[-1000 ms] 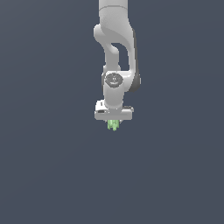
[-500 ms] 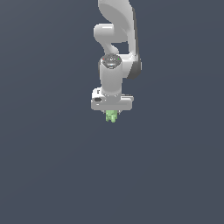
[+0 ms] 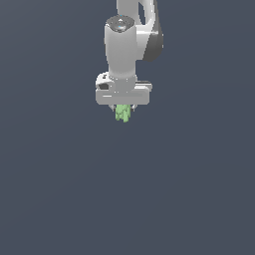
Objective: Pick up the object and move it to a goal position.
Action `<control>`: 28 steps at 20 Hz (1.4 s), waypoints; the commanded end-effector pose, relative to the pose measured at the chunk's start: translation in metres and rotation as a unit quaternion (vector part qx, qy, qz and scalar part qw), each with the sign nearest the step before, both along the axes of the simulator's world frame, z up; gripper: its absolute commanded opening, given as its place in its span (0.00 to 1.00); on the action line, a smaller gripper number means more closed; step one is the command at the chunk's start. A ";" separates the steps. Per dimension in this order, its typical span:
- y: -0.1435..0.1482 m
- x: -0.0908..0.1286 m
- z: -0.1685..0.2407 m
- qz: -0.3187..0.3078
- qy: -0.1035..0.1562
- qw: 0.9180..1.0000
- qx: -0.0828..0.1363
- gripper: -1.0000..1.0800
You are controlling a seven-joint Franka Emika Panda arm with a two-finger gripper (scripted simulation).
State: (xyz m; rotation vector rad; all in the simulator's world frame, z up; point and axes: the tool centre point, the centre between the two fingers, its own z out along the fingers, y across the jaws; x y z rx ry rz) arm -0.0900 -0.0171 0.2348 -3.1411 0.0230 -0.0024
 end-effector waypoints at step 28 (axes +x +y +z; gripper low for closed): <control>-0.037 -0.030 0.258 0.000 0.001 1.000 0.000 0.00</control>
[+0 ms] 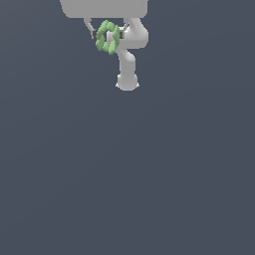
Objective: Pick up the object and move it to a goal position.
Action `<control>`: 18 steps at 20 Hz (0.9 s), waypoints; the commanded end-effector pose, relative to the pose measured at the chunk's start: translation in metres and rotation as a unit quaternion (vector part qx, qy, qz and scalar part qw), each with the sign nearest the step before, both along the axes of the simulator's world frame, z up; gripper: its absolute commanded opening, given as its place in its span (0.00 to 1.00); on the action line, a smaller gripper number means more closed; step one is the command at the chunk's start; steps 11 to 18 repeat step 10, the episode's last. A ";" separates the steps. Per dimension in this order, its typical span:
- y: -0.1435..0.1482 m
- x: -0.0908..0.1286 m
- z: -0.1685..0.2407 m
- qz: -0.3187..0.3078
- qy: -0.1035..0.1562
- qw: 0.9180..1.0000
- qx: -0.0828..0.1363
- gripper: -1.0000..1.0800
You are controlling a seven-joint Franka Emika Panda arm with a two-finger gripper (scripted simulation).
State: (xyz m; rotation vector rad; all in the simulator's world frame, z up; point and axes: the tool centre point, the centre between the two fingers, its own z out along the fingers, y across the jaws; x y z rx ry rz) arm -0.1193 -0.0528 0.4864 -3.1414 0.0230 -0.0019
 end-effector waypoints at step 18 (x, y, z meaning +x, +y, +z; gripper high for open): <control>-0.003 0.000 0.020 0.000 0.001 1.000 0.000 0.00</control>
